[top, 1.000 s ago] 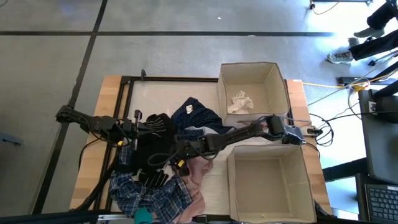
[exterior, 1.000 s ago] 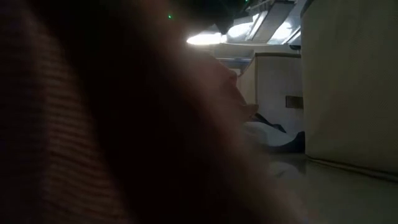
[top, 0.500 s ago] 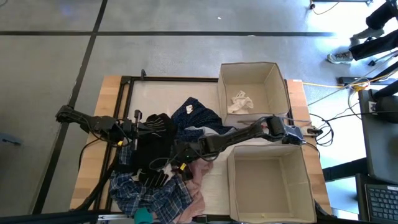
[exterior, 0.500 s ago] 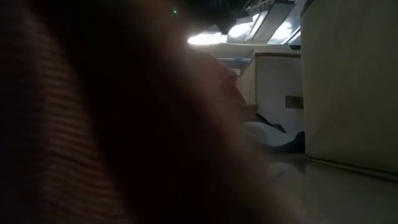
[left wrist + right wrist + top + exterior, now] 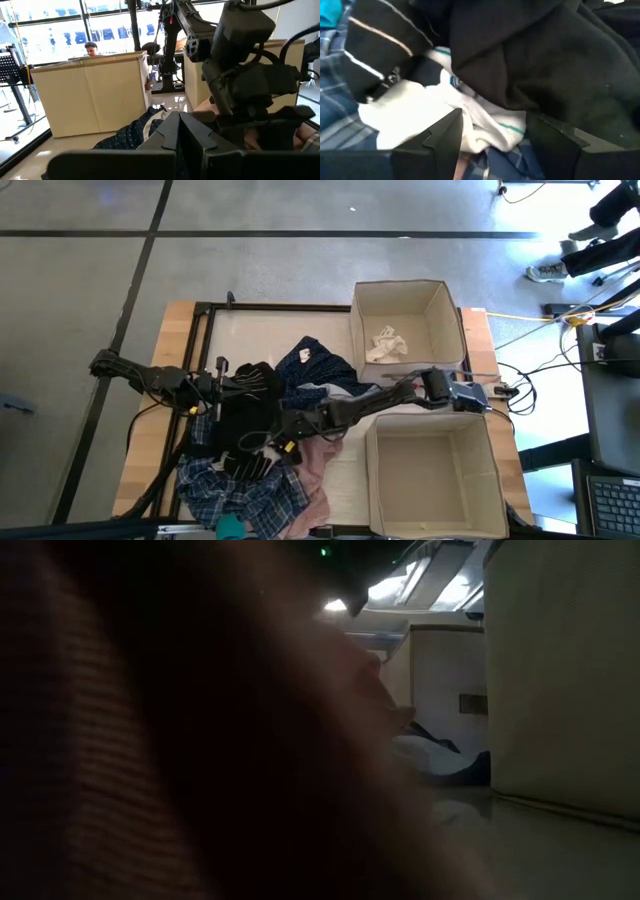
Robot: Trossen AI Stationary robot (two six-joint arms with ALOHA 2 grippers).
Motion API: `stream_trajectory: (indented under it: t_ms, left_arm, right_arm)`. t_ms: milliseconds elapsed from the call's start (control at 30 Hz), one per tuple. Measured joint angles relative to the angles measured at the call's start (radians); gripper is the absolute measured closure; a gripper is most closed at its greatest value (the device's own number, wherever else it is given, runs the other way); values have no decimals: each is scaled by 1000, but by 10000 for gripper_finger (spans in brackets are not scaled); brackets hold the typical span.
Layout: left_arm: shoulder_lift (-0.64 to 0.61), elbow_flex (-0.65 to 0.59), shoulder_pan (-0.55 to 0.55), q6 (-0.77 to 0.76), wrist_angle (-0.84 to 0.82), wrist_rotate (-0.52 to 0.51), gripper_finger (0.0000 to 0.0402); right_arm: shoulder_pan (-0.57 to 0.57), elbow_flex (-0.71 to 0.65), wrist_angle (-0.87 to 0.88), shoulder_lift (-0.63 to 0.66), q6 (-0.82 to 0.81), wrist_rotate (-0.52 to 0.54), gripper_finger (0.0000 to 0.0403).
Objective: Sort clothes
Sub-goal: Put the white sock into the top laundry organizer
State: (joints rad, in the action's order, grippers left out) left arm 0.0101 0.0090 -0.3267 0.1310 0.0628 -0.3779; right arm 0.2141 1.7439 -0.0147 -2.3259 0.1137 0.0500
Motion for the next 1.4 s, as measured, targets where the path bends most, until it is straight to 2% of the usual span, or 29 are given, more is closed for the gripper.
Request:
stream_trajectory:
  t_ms: [133, 233, 667, 933, 1133, 1400]
  left_arm:
    - [0, 0, 0, 0, 0, 0, 400]
    - [0, 0, 0, 0, 0, 0, 400]
    - [0, 0, 0, 0, 0, 0, 400]
    - [0, 0, 0, -3, 0, 0, 400]
    - [0, 0, 0, -4, 0, 0, 400]
    - [0, 0, 0, -4, 0, 0, 400]
  right_arm:
    - [0, 0, 8, -14, 0, 19, 183]
    - [2, 0, 14, -17, 3, 19, 198]
    - [7, -1, 41, 10, 77, 57, 390]
    - [24, -1, 122, 100, 102, 160, 373]
    - [21, -1, 187, 151, 104, 168, 394]
    - [22, -1, 318, 231, 93, 184, 382]
